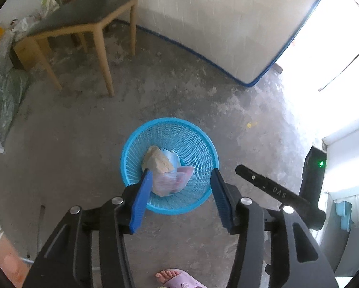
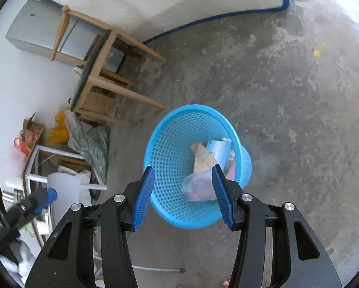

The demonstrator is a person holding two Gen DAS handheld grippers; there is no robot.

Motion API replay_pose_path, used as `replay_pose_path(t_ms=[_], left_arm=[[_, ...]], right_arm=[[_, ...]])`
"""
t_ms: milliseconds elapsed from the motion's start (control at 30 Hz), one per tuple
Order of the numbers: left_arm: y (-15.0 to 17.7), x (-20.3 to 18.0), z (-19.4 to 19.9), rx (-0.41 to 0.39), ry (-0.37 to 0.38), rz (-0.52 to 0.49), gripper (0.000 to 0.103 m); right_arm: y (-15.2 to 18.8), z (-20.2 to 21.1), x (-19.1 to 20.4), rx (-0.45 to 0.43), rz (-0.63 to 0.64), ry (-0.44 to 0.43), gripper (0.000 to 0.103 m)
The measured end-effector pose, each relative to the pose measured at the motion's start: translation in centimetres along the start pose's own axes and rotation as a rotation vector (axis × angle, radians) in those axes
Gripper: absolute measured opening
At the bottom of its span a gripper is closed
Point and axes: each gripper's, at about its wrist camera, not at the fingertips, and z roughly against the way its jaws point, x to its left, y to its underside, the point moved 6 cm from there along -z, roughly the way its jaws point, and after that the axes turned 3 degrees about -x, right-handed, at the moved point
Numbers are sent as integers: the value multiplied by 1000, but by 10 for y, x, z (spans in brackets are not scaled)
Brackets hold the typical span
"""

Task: Collect trash
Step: 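Open both grippers over the wastebasket to drop paper and bag, then move both grippers back over the table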

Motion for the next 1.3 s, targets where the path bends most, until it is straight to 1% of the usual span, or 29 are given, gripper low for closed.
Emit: replay_pose_path(t_ms=[67, 133, 300, 467, 567, 633, 700, 800, 900, 1100, 1300], left_arm=[[5, -1, 20, -16, -9, -8, 53], [12, -2, 45, -41, -24, -20, 55], [36, -5, 102, -101, -17, -24, 64], [66, -1, 152, -154, -16, 17, 70], [89, 4, 184, -208, -16, 72, 72], [110, 8, 205, -252, -7, 117, 73], [132, 12, 220, -280, -3, 154, 74], [166, 21, 239, -310, -15, 201, 75], [198, 31, 255, -330, -22, 252, 75], [249, 63, 289, -399, -63, 365, 76], [296, 96, 318, -450, -94, 465, 76]], right_arm=[[5, 1, 4, 2, 13, -9, 49], [13, 13, 9, 4, 30, -17, 50], [30, 45, 17, -1, 66, -26, 54], [45, 76, 29, -17, 108, -33, 55], [57, 91, 42, -15, 168, -40, 55], [66, 98, 51, -10, 204, -54, 57], [74, 103, 60, -3, 239, -62, 61], [86, 110, 74, 11, 296, -70, 65], [100, 116, 93, 30, 352, -85, 65], [121, 121, 132, 57, 425, -134, 69], [163, 115, 181, 120, 506, -200, 71]])
